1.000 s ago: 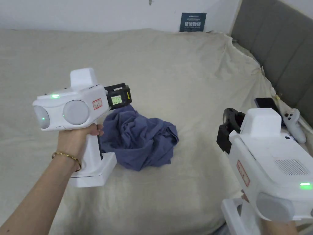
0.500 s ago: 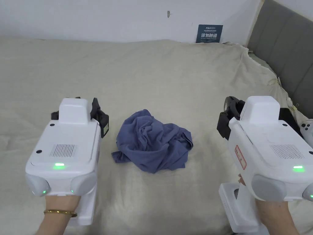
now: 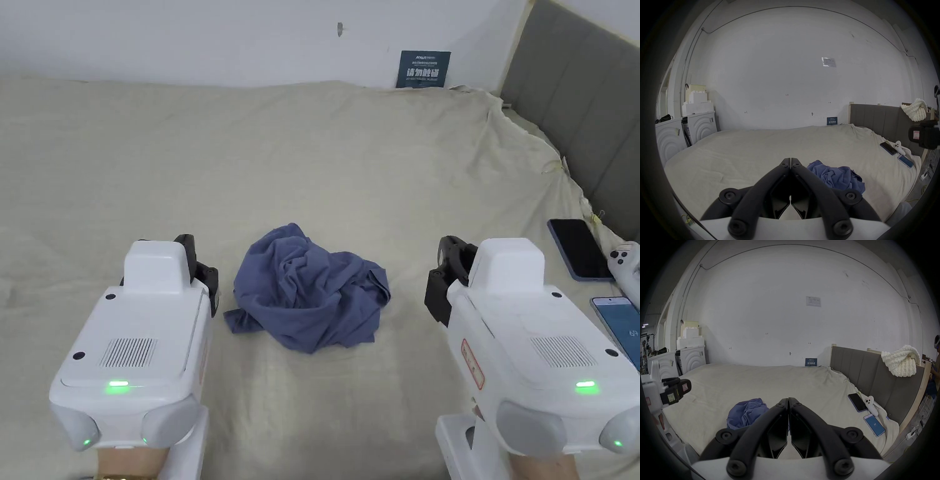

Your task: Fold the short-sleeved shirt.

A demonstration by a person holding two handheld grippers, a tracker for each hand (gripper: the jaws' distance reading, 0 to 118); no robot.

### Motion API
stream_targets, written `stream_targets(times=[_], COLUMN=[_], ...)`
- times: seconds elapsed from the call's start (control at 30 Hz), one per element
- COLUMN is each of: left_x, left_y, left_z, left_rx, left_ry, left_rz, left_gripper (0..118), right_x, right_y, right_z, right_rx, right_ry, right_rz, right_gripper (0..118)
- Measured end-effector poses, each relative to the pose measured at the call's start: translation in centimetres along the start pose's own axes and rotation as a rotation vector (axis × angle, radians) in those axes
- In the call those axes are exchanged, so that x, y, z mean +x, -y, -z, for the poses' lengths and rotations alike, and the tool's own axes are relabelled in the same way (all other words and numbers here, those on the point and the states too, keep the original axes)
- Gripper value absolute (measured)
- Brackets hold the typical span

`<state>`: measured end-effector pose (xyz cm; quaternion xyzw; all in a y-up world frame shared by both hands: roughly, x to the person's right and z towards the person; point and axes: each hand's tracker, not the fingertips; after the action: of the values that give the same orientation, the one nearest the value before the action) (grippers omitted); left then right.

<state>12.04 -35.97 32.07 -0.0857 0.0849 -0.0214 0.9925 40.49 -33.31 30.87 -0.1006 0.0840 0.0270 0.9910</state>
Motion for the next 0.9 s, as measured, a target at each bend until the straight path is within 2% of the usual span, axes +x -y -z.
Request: stream_targets(times=[0.17, 0.23, 0.27, 0.33, 0.37, 0.4, 0.7, 0.9], left_x=[0.0, -0.1, -0.1, -0.1, -0.1, -0.2, -0.5, -0.5], left_y=[-0.3, -0.4, -0.4, -0.4, -0.5, -0.5, -0.5, -0.6], left_z=[-0.1, -0.2, -0.3, -0.2, -0.3, -0.4, -0.4, 0.1], left_rx=[0.007, 0.007, 0.009, 0.007, 0.007, 0.008, 0.005, -0.003], left_ry=[0.0, 0.003, 0.002, 0.001, 0.0, -0.002, -0.006, 0.004], left_rz=[-0.014, -0.022, -0.022, -0.023, -0.027, -0.032, -0.037, -0.051], left_gripper=[0, 0, 0, 0, 0, 0, 0, 0], right_x=[0.0, 0.1, 0.3, 0.6, 0.6, 0.7, 1.7, 1.7], right_y=[0.1, -0.1, -0.1, -0.1, -0.1, -0.1, 0.0, -2.3], right_z=[0.2, 0.4, 0.6, 0.8, 1.0, 1.2, 3.1, 9.4], right_rx=[-0.018, -0.028, -0.034, -0.049, -0.067, -0.082, -0.153, -0.309], right_ry=[0.007, 0.011, 0.016, 0.012, 0.017, 0.019, 0.049, -0.029], right_rz=[0.004, 0.014, 0.019, 0.025, 0.025, 0.027, 0.092, -0.017], right_gripper=[1, 10, 23, 78, 99, 111, 115, 117])
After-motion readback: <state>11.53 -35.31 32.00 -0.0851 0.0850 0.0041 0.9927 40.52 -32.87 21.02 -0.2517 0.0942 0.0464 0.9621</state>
